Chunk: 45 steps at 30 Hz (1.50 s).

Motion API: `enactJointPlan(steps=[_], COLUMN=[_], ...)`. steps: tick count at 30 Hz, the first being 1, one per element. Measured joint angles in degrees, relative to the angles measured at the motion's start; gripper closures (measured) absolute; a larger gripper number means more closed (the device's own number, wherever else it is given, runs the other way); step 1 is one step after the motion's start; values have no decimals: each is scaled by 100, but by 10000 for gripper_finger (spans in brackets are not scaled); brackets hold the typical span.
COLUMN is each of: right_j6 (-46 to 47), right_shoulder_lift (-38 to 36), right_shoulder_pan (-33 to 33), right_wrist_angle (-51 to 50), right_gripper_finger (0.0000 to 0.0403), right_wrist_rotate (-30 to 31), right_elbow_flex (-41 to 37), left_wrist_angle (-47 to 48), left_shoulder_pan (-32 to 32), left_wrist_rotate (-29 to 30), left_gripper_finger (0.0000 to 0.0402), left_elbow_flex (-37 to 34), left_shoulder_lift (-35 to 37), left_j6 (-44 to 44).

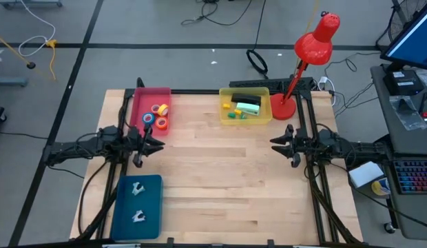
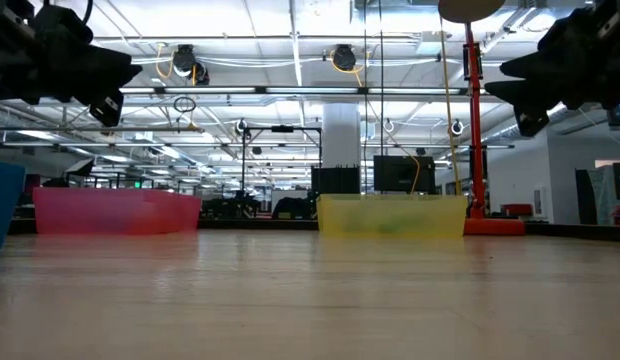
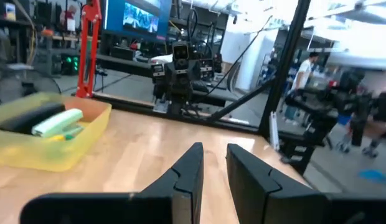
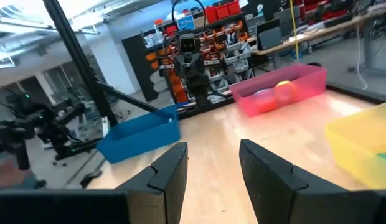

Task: Pick and place Stapler, Stapler remover, tape
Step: Return to Home Position

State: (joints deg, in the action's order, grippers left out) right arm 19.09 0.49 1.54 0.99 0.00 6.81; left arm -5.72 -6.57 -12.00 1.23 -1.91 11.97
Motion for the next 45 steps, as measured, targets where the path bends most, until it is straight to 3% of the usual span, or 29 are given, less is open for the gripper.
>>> enactJointPlan(steps=[6, 45], right_j6=[122, 123], right_shoulder_lift=[0, 0], right_shoulder_pan=[0, 0], right_wrist_angle=[-2, 0], right_gripper_finger=[261, 261], right_wrist_rotate=[-12, -10], right_elbow_flex=[0, 4], left_wrist_angle=[-41, -43], left_shoulder_pan=[0, 0], left_wrist_rotate=[1, 3], left_gripper_finger=[332, 332], left_elbow_flex=[0, 0], left_shoulder_lift=[0, 0], left_j6=[381, 380])
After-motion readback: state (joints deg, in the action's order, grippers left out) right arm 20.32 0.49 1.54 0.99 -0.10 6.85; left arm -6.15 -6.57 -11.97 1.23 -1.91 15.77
